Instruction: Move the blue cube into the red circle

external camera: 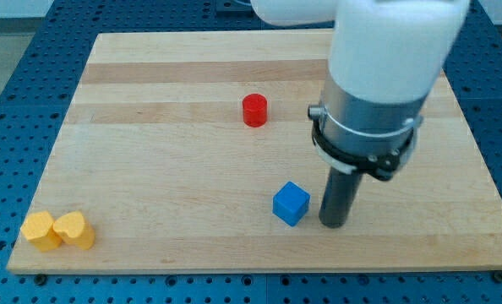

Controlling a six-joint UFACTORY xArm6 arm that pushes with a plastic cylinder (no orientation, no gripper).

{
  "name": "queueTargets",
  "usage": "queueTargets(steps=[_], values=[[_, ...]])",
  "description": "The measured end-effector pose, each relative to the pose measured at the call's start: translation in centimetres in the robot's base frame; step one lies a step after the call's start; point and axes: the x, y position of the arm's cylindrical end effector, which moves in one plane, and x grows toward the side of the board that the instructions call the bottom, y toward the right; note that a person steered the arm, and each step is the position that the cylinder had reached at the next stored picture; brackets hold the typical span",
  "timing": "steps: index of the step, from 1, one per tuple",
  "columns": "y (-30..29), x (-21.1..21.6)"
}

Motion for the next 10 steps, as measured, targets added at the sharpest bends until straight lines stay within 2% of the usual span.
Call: queueTargets(steps=[1,2,3,4,5,6,8,9,10], values=[[-1.7,-1.6],[-1.9,-1.2],[-0.9,-0.1],[0.7,2.8],[0.6,5.1],[-1.8,4.9],[-6.2,-0.6],[-7.2,-2.2],[-7.5,-5.9]])
